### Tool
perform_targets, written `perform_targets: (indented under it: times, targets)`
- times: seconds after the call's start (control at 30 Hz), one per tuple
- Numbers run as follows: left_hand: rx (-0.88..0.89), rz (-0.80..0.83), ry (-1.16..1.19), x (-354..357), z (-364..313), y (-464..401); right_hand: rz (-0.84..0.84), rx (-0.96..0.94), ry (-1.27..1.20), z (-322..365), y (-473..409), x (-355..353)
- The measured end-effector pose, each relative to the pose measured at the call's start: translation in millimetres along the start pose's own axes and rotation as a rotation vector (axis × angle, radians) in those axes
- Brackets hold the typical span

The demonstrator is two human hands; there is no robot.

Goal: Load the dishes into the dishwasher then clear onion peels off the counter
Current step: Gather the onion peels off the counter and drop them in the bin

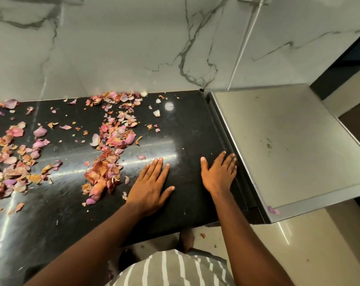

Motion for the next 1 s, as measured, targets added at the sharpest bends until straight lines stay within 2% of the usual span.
perform_targets:
  times: [0.07,0.17,0.23,0.3,0.37,0.43,0.5,0.57,0.63,0.73,0.77,0.83,0.9,0.97,1.0]
  targets:
    - [0.0,-0.006,0.037,-1,3,1,0.073,-0.158,-0.139,19,8,7]
    - [0.012,-0.038,0.043,-3,3,1,0.261,-0.43,-0.524,61,35,3]
    - [0.007,-0.041,0.048,-3,1,0,0.16,-0.523,-0.593,70,39,-8]
    - [0.015,-0.035,0.042,-4,2,0,-0.041,-0.467,-0.584,60,27,-14]
    - [0.049,-0.023,0.012,-9,8,0,-0.141,-0.318,-0.416,40,7,-10]
    - [0.098,-0.034,-0.058,-14,16,-4,-0.073,-0.154,-0.184,27,-6,1]
    - [0.092,-0.057,-0.162,-22,26,-6,0.037,-0.123,-0.023,36,-2,16]
    - [-0.011,-0.057,-0.249,-32,39,-7,0.094,-0.281,0.052,66,12,32]
    - [-0.147,-0.091,-0.234,-47,54,-2,0.208,-0.503,-0.002,103,37,48]
    - [-0.281,-0.28,0.035,-71,81,15,0.45,-0.726,-0.274,143,69,58]
    - [-0.324,-0.35,0.124,-75,94,26,0.452,-0.731,-0.354,149,72,57]
    - [-0.44,-0.464,0.284,-75,124,54,0.301,-0.643,-0.399,147,63,52]
    - [-0.578,-0.542,0.423,-71,147,85,0.128,-0.487,-0.277,135,48,51]
    - [-0.72,-0.608,0.545,-62,161,117,0.084,-0.389,-0.12,134,46,57]
    - [-0.768,-0.632,0.611,-57,164,130,0.094,-0.404,-0.066,141,51,61]
Point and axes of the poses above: each hand's wrist, its own y-axis away from the middle knuckle, its own x-axis out of the palm, z = x × y, the point moved 6 cm from there along -y, towards the middle knuckle
